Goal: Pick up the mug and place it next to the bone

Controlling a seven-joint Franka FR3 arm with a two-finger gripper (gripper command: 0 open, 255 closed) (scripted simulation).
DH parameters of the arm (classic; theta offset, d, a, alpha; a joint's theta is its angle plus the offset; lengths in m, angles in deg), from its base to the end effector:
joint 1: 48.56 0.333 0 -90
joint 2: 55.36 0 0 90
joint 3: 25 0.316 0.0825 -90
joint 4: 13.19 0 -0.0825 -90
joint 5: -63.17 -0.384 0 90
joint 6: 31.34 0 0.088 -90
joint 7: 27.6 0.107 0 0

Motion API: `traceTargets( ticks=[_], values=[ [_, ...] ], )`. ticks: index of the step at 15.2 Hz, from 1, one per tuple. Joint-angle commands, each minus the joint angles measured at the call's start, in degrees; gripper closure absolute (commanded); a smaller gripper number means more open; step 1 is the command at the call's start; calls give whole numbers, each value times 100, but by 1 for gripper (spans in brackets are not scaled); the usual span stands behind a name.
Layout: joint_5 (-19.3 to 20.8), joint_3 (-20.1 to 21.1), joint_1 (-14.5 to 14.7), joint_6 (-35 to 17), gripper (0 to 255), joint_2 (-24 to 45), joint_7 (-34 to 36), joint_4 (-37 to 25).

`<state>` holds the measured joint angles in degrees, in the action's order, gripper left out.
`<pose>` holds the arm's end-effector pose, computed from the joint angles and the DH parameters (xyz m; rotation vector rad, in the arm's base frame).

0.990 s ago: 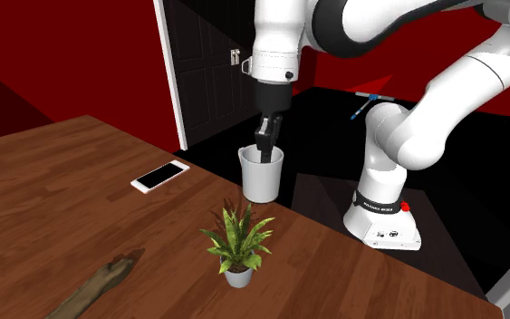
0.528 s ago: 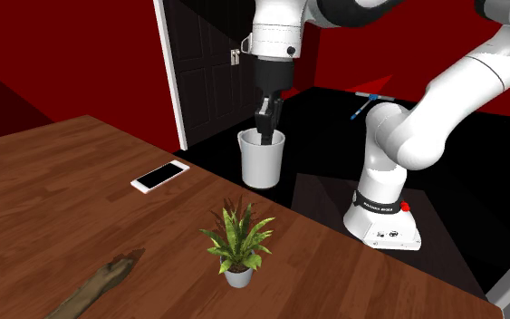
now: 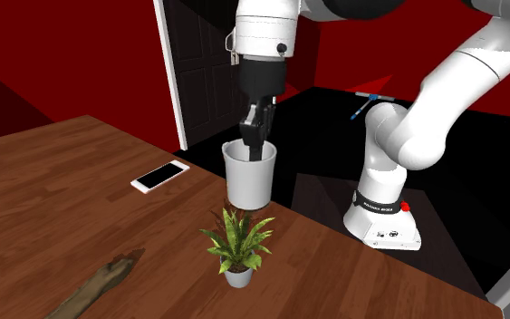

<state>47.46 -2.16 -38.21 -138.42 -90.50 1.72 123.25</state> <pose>0.3036 0.2458 0.5256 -3.0707 0.0983 -0.0643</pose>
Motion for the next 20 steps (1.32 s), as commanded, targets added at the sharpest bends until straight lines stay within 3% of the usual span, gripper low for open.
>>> traceTargets(
  ticks=[1, 6, 11, 16, 20],
  values=[
    [-25, 295, 2, -125, 255, 355, 307, -285],
    [122, 969, -54, -300, 255, 1199, 1056, -1054],
    [606, 1675, -143, -399, 255, 2220, 1938, -1973],
    [1564, 2317, -51, -329, 255, 3527, 3022, -3086],
    [2554, 2506, 474, -32, 255, 4737, 3894, -4181]
  ],
)
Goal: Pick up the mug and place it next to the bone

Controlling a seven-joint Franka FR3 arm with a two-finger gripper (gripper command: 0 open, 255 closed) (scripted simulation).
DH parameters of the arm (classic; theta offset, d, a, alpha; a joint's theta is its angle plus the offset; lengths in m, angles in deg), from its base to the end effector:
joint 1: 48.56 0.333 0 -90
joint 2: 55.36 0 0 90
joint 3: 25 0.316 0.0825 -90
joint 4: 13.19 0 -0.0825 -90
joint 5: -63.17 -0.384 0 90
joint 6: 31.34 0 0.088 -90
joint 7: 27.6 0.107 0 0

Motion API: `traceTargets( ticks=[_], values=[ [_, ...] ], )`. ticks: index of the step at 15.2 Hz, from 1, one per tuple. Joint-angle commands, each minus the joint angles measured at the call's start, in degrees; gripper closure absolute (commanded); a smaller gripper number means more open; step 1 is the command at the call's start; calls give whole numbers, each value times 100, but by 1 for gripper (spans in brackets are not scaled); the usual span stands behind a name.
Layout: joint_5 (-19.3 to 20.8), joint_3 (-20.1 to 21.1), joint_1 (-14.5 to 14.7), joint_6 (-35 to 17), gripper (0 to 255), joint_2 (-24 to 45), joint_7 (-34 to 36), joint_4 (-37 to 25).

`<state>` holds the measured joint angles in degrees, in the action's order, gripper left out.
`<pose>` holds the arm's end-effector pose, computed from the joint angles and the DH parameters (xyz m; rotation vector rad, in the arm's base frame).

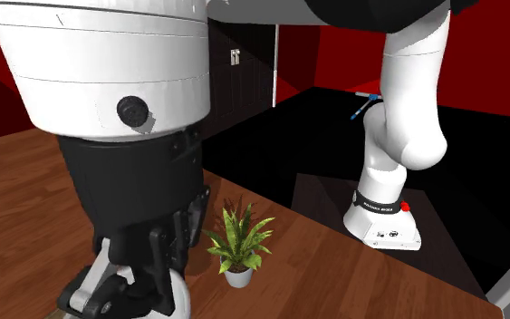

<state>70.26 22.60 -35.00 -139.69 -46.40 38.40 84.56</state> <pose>0.3222 0.5123 0.5254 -3.0690 0.0935 -0.0607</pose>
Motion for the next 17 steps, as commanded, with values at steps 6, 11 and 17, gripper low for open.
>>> traceTargets(
  ticks=[6, 11, 17],
  values=[
    [1047, -123, 949, 395, 255, 1385, 790, -1370],
    [1084, -149, 898, 23, 255, 1408, 832, -1005],
    [1168, -196, 872, -397, 255, 1483, 901, -631]
  ],
)
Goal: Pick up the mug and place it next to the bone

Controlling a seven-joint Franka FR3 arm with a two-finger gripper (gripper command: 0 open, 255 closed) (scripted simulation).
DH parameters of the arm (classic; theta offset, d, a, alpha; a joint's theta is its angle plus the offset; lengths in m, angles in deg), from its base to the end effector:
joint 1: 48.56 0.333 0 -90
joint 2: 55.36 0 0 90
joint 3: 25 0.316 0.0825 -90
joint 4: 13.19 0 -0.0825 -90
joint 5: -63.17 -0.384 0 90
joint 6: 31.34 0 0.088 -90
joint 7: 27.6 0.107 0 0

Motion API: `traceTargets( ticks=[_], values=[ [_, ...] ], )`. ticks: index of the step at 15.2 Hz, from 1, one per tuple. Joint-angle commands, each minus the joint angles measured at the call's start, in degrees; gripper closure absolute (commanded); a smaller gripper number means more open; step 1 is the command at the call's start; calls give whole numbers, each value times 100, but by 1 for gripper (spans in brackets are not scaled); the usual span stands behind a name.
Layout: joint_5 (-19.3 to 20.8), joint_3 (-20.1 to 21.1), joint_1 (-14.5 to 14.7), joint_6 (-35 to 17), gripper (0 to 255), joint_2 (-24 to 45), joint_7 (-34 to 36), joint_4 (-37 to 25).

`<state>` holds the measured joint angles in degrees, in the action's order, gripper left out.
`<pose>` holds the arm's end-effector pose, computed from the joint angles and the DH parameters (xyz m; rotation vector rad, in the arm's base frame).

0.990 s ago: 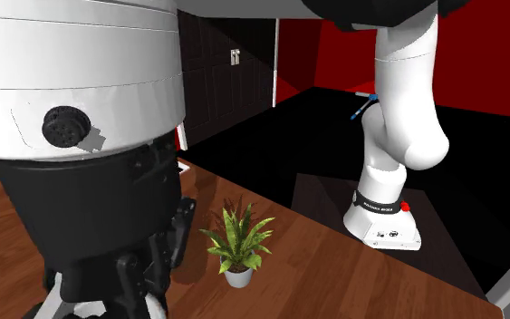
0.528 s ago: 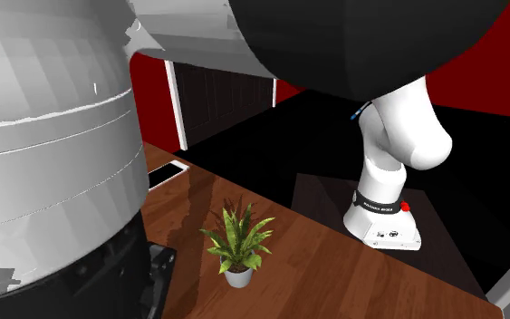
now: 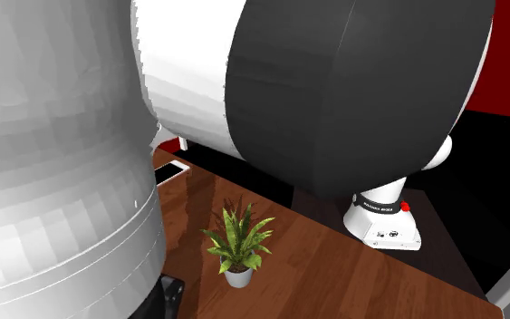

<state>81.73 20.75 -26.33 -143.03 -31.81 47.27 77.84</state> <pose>0.3280 0.5731 0.4618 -3.0695 0.0994 -0.0631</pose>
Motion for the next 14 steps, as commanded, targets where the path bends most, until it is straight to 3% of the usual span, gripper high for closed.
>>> traceTargets(
  ticks=[1, 14],
  values=[
    [40, -21, 4, -132, 255, 41, 28, 98],
    [360, -209, 71, -957, 255, 370, 244, 683]
  ],
)
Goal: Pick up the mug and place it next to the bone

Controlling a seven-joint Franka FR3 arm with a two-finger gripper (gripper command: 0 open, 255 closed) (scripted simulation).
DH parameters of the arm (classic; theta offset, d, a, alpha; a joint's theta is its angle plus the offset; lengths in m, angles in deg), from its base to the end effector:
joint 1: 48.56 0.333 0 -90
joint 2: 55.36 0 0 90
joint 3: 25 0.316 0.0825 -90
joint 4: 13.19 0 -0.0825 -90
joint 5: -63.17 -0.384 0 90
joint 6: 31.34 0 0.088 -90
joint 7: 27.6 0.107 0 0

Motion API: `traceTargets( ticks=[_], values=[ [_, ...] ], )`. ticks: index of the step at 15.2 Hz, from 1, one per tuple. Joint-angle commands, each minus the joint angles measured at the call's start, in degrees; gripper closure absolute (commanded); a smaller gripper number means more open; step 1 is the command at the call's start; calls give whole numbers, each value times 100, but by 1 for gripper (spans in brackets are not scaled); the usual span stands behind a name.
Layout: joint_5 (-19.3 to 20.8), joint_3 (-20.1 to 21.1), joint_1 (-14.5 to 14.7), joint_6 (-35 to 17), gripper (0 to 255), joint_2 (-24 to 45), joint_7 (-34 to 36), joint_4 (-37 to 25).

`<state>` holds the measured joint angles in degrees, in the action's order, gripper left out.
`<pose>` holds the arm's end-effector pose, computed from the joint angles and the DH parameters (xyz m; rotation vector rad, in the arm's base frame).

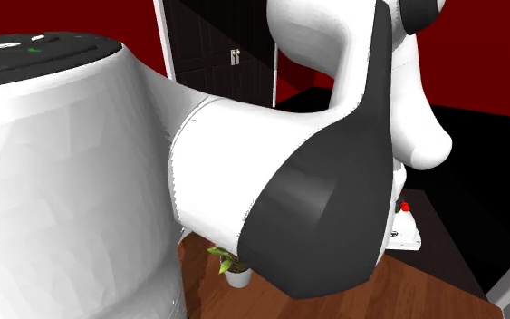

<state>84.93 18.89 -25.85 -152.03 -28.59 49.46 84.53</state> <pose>0.3280 0.5726 0.3884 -3.0694 0.0996 -0.0631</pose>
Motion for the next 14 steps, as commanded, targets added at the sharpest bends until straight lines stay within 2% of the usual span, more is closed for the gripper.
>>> traceTargets(
  ticks=[1, 4, 11, 12, 14],
  values=[
    [70, -43, 34, -116, 255, 80, 44, 49],
    [160, -101, 67, -283, 255, 178, 102, 139],
    [160, -102, 67, -283, 255, 178, 102, 139],
    [160, -102, 67, -283, 0, 178, 102, 140],
    [160, -102, 67, -283, 0, 178, 101, 139]
  ],
)
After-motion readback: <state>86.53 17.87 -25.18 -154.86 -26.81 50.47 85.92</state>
